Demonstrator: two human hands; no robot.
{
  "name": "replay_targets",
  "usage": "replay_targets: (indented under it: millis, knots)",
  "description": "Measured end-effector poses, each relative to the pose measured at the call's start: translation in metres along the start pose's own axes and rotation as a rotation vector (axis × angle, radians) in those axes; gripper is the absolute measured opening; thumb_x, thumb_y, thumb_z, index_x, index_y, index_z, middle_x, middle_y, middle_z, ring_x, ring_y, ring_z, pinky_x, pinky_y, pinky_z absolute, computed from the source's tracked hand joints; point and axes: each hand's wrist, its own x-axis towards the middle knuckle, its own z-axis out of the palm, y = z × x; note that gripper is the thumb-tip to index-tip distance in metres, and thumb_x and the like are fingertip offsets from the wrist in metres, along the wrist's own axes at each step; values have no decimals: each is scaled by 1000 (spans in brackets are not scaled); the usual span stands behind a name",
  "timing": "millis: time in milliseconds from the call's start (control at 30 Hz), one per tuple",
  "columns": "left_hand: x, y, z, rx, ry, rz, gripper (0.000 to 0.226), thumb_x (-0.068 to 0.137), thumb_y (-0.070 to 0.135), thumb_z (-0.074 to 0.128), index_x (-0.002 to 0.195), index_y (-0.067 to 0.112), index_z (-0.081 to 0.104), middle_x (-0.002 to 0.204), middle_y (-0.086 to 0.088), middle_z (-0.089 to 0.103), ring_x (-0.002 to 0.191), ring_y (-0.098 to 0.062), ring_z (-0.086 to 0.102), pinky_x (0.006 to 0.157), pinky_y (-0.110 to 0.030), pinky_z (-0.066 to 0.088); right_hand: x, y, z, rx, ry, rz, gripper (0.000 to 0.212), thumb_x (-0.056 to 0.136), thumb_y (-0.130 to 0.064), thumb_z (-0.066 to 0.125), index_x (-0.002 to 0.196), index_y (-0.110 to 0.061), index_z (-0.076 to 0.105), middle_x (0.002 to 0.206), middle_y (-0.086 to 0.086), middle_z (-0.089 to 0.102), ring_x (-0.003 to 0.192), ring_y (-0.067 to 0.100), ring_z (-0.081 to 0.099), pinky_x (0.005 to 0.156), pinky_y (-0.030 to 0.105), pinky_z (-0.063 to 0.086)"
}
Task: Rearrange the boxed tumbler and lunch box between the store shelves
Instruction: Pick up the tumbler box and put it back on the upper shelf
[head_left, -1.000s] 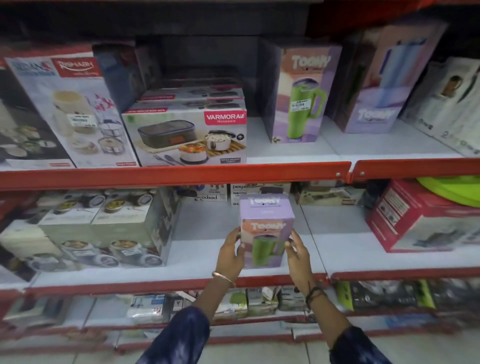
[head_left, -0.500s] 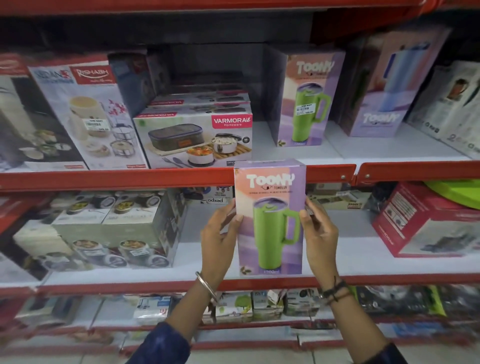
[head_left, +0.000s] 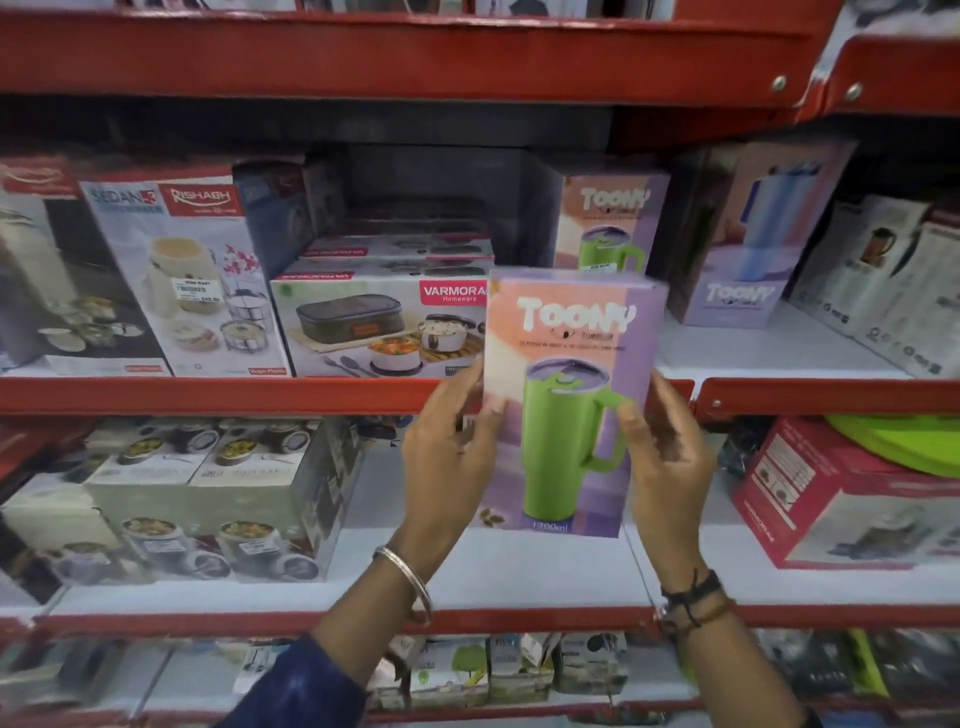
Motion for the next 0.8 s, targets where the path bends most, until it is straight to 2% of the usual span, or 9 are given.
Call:
replay_targets:
  millis: [100, 133, 200, 300, 367, 467, 533, 700, 800]
  knots:
    - [34, 14, 18, 24, -14, 137, 45, 88, 22, 59, 131, 8, 51, 124, -12, 63, 114, -21, 59, 96, -42, 51, 40, -13, -4, -83, 28, -129, 52, 79, -54, 66, 127, -40, 52, 125, 9, 63, 114, 29, 60, 96, 54, 48]
    - [44, 16, 26, 14, -28, 162, 47, 88, 18, 60, 133, 6, 48, 128, -13, 60, 118, -22, 57, 98, -46, 49, 53, -16, -6, -106, 37, -173, 54, 80, -51, 66, 129, -34, 50, 126, 12, 62, 114, 32, 59, 95, 55, 48]
    - [62, 18, 43, -8, -56, 201, 51, 89, 13, 59, 136, 5, 42, 134, -14, 54, 124, -20, 51, 102, -46, 46, 77, -21, -8, -150, 58, -240, 56, 83, -39, 67, 134, -26, 46, 131, 12, 59, 116, 31, 58, 97, 52, 48]
    - [83, 9, 67, -65, -99, 202, 53, 90, 8, 58, 138, 4, 37, 136, -16, 48, 127, -22, 48, 103, -47, 47, 106, -14, -9, -193, 63, -270, 55, 85, -23, 67, 134, -22, 42, 132, -5, 51, 121, 19, 53, 102, 48, 46]
    - [92, -1, 84, -42, -94, 192, 52, 90, 5, 58, 138, 3, 37, 135, -17, 48, 125, -24, 49, 103, -47, 46, 122, 2, -10, -221, 55, -261, 55, 85, -29, 66, 134, -23, 42, 131, -7, 51, 122, 22, 52, 103, 54, 43]
    - [100, -13, 104, 15, -88, 138, 51, 90, 4, 57, 137, 2, 38, 136, -17, 48, 124, -26, 50, 107, -39, 42, 140, 31, -10, -265, 23, -222, 56, 84, -40, 63, 134, -23, 46, 133, 5, 57, 121, 29, 55, 101, 60, 41]
    - [106, -22, 114, 82, -102, 96, 50, 90, 3, 57, 136, 1, 38, 138, -18, 48, 125, -26, 49, 107, -33, 39, 147, 46, -10, -275, -10, -166, 57, 85, -36, 64, 136, -19, 45, 130, 9, 58, 119, 29, 55, 100, 56, 45]
    - [115, -46, 124, 334, -217, 218, 56, 90, 5, 57, 140, 5, 32, 148, -13, 38, 133, -27, 40, 105, -41, 44, 158, 63, -10, -312, -26, -178, 58, 88, -16, 63, 140, -14, 38, 140, 2, 43, 128, 26, 46, 107, 45, 41]
    - [121, -58, 127, 688, -167, 477, 73, 83, 4, 62, 143, 7, 20, 154, -14, 16, 142, -31, 20, 113, -41, 30, 165, 70, -7, -492, -72, -370, 62, 90, -5, 57, 144, -6, 27, 152, 9, 28, 140, 19, 26, 116, 19, 22]
